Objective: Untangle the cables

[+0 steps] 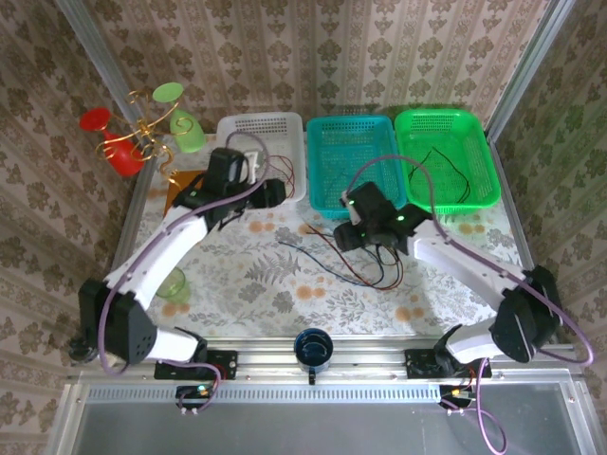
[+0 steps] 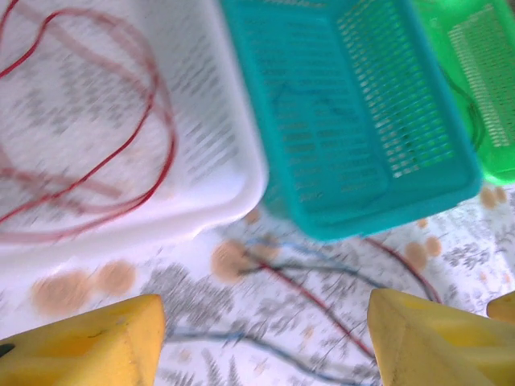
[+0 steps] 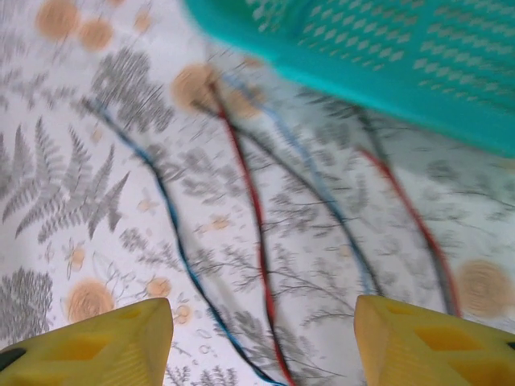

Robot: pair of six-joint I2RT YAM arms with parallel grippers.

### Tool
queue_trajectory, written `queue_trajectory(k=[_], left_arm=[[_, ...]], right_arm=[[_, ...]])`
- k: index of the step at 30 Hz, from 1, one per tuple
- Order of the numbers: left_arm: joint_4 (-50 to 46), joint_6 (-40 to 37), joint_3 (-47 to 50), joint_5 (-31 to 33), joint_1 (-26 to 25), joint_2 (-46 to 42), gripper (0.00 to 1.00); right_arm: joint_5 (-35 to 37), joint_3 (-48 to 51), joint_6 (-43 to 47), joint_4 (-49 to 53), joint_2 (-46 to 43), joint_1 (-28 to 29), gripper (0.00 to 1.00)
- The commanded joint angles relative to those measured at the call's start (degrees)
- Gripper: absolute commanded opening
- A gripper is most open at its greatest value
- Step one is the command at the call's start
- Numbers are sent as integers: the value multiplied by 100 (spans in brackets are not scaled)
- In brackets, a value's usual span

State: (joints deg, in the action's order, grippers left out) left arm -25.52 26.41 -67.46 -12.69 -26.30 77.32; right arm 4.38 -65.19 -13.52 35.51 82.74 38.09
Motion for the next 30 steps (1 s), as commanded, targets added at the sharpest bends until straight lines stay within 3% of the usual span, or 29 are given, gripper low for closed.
queue_trajectory(k=[1,7,14,30], left_arm=[[36,283,612,12,297,-794,68],[-382,368,1485,53,625,-1659,69],[-475,721,2496,-791,1855,-2550,69],[-630,619,2476,-911,2076,-2594,69]], right_arm=[[200,-354,414,-47,761,469,60],[162,-960,854,-111,2053,805,56],[336,-1334,1173,13,2774,813,50],[527,-1223,1385,-85,3382,847,36]])
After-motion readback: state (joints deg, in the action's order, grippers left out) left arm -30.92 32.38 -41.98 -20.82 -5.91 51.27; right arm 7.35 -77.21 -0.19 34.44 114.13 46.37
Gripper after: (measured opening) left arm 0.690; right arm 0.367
